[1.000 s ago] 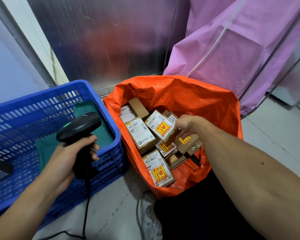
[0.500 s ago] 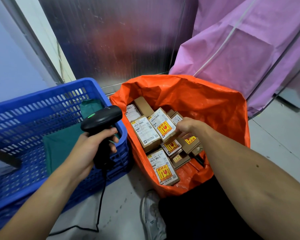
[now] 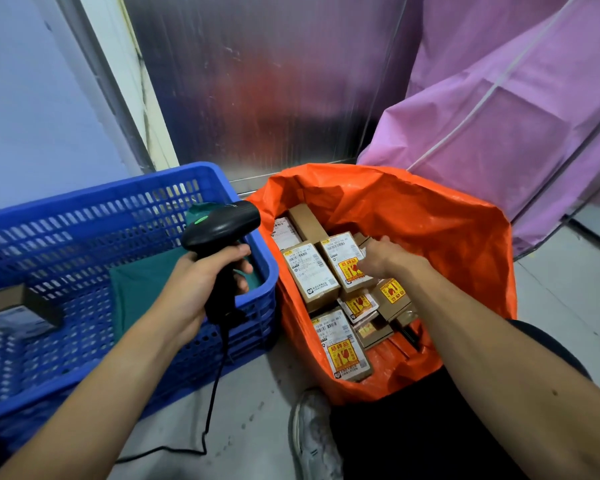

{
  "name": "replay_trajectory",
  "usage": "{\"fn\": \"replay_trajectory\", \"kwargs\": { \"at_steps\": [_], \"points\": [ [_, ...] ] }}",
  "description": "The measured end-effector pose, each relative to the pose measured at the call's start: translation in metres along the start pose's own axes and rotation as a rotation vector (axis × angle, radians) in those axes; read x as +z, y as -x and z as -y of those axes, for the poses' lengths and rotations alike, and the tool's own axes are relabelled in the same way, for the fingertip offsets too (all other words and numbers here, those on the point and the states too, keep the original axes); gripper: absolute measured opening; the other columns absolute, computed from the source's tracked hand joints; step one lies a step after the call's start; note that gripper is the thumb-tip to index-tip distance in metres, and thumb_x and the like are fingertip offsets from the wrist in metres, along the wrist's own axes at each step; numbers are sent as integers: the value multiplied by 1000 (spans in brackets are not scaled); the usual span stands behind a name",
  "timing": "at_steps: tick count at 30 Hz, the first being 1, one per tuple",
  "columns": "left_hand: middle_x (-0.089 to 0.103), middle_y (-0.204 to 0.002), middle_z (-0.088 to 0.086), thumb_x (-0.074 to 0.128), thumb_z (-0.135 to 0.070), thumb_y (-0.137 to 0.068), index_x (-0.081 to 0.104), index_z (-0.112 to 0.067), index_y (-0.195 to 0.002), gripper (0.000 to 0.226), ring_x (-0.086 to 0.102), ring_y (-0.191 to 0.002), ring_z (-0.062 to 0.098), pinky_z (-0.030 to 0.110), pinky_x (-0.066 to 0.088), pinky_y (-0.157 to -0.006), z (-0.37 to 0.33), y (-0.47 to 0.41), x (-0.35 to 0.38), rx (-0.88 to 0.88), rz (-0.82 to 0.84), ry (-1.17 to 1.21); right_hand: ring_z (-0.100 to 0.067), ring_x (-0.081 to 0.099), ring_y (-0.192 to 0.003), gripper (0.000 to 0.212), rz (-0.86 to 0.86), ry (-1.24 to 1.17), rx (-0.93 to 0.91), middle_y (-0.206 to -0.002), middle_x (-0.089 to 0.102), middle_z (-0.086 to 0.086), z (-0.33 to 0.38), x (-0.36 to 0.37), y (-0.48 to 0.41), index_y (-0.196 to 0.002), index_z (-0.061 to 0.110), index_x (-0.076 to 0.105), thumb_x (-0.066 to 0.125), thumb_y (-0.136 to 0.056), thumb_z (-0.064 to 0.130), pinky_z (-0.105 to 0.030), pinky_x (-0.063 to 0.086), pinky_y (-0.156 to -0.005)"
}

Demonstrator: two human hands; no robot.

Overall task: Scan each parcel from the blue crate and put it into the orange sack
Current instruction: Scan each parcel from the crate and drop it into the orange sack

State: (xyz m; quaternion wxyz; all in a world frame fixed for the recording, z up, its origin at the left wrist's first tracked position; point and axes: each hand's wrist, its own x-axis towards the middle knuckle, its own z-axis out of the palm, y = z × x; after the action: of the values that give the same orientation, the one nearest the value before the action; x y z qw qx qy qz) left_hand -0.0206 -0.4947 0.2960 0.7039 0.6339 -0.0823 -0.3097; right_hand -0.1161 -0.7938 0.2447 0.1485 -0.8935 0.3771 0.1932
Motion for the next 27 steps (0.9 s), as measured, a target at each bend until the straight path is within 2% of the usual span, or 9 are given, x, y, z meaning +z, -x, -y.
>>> {"fn": "replay_trajectory", "kwargs": {
  "at_steps": [3, 6, 9, 11, 16, 22, 27],
  "points": [
    [67, -76, 10, 71, -14, -95, 71, -11, -91, 5, 58, -54, 19, 35, 47, -58, -10, 3, -3, 23, -14, 5, -39, 51, -128, 54, -91, 16, -192, -144, 46, -18, 29, -22, 14, -145, 13, 49, 55, -99, 40, -43, 44, -104],
    [67, -74, 9, 71, -12, -94, 71, -9, -92, 4, 58, -53, 20, 35, 48, -60, -23, 7, -9, 72, -42, 0, -33, 57, -118, 45, -195, 52, -369, -133, 58, -14, 63, -39, 38, -135, 14, 58, 53, -100, 41, -41, 47, -96],
    [68, -73, 10, 71, -11, -94, 69, -7, -95, 5, 58, -53, 20, 34, 49, -63, -36, 10, -22, 125, -63, -1, -28, 60, -113, 37, -262, 45, -529, -128, 62, -8, 93, -48, 60, -128, 15, 61, 53, -101, 39, -45, 49, -97],
    [68, -74, 9, 71, -12, -94, 69, -8, -95, 4, 58, -53, 20, 34, 50, -63, -43, 14, -34, 155, -80, -10, -26, 61, -112, 35, -288, 43, -609, -125, 64, -6, 110, -50, 71, -126, 18, 62, 54, -101, 40, -42, 49, -94],
    [69, -71, 8, 70, -12, -95, 69, -10, -91, 5, 58, -52, 19, 33, 52, -60, -44, 28, -65, 154, -155, -13, -26, 66, -104, 28, -320, 49, -686, -113, 72, -2, 138, -54, 80, -116, 19, 67, 55, -100, 37, -42, 52, -89],
    [69, -71, 8, 72, -13, -94, 70, -8, -94, 5, 58, -52, 19, 38, 50, -66, -50, 40, -106, 160, -251, 10, -26, 65, -105, 25, -319, 47, -754, -112, 73, -2, 188, -56, 81, -114, 18, 68, 56, -99, 33, -38, 51, -89],
    [69, -71, 9, 72, -13, -94, 71, -8, -93, 6, 57, -54, 20, 35, 52, -62, -61, 54, -140, 188, -341, 50, -28, 64, -108, 25, -306, 32, -826, -114, 73, -3, 238, -50, 89, -115, 15, 69, 56, -100, 30, -38, 50, -93]
  ]
}}
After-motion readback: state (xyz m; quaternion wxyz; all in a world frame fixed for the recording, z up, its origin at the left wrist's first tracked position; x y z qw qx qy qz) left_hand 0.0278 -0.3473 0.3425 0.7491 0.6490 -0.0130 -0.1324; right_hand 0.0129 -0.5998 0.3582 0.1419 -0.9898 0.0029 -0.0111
